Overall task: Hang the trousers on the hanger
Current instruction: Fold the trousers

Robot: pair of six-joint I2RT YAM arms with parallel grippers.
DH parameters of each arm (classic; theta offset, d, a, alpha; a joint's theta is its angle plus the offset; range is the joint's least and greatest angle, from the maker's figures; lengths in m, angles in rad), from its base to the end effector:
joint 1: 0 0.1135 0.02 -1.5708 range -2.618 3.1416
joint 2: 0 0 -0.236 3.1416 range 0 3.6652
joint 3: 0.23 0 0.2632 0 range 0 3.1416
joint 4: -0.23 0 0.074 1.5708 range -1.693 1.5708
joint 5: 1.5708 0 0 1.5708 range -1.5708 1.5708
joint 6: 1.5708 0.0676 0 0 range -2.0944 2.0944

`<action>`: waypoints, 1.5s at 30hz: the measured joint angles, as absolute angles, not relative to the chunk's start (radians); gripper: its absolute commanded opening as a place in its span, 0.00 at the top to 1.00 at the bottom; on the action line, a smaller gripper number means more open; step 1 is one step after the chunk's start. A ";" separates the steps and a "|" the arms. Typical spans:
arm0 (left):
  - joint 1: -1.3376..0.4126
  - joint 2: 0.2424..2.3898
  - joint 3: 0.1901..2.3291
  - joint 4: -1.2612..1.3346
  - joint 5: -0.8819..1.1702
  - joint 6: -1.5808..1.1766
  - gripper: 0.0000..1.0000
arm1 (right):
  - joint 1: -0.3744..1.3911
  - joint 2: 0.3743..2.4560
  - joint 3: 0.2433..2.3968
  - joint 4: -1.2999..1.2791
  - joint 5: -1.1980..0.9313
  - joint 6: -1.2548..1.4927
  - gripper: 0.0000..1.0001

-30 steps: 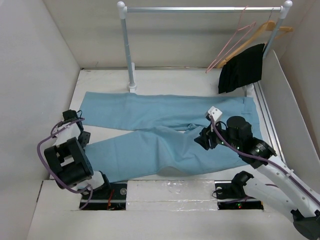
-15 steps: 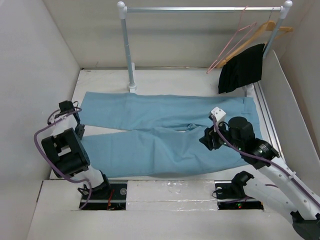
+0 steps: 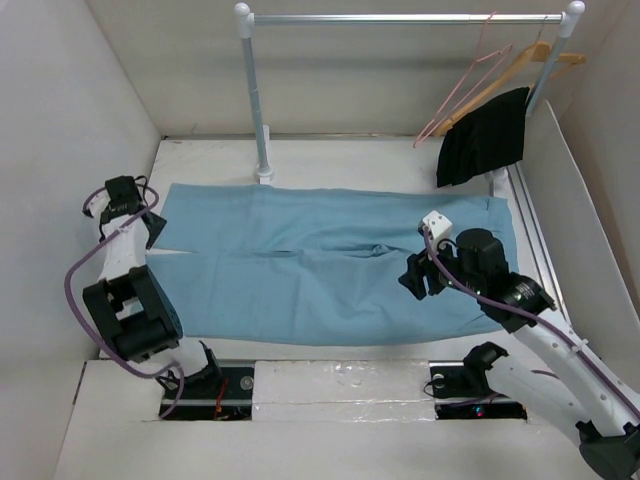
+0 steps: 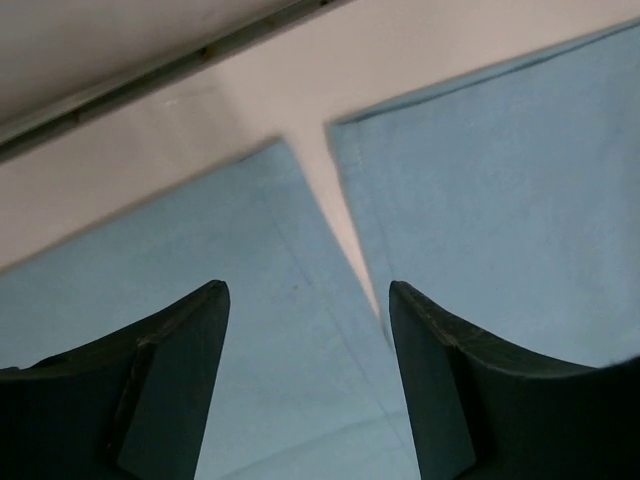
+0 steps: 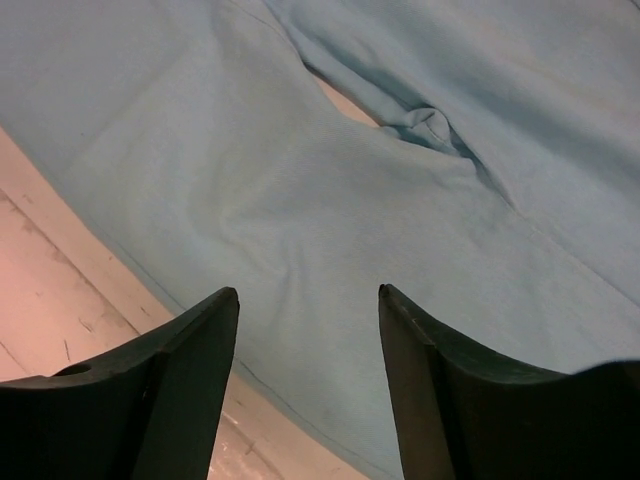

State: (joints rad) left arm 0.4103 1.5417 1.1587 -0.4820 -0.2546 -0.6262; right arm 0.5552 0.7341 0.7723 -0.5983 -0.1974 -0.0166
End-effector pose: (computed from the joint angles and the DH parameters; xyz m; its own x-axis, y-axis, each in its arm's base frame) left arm 0.3267 0.1607 0.2032 -0.2515 -0.7279 -0.6379 -0.8432 0.4883 -0.2248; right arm 0.1778 0.1259 0.2668 -0.4405 -0.2924 -0.8488 -0.6655 0.7410 0.0901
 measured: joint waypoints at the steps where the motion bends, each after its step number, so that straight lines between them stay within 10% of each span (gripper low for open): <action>1: 0.413 1.510 1.125 -0.485 -0.254 -0.626 0.42 | 0.555 0.733 0.772 -0.598 -0.202 -0.023 0.42; 3: 0.424 1.420 1.050 -0.492 -0.253 -0.628 0.45 | 0.555 0.731 0.772 -0.598 -0.215 -0.031 0.68; 7: 0.500 1.207 0.919 -0.524 -0.262 -0.643 0.52 | 0.556 0.713 0.772 -0.599 -0.240 -0.052 0.88; 19: 0.876 1.246 0.818 -0.651 -0.105 -0.710 0.56 | 0.558 0.588 0.739 -0.655 -0.282 -0.086 0.67; 32: 0.884 1.268 0.778 -0.733 -0.091 -0.791 0.54 | 0.558 0.658 0.776 -0.681 -0.280 -0.132 0.46; 39: 0.718 1.193 0.838 -0.724 -0.037 -0.802 0.54 | 0.591 0.719 0.704 -0.573 -0.356 -0.136 0.96; 45: 0.667 1.079 0.875 -0.734 -0.121 -0.797 0.56 | 0.803 1.020 0.763 -0.513 -0.347 -0.181 0.78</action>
State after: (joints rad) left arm 0.6670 1.0786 0.8753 -0.7341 -0.1215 -0.7971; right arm 0.8032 1.0199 0.7628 -0.5133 -0.3466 -0.1810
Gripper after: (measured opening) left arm 0.443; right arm 0.161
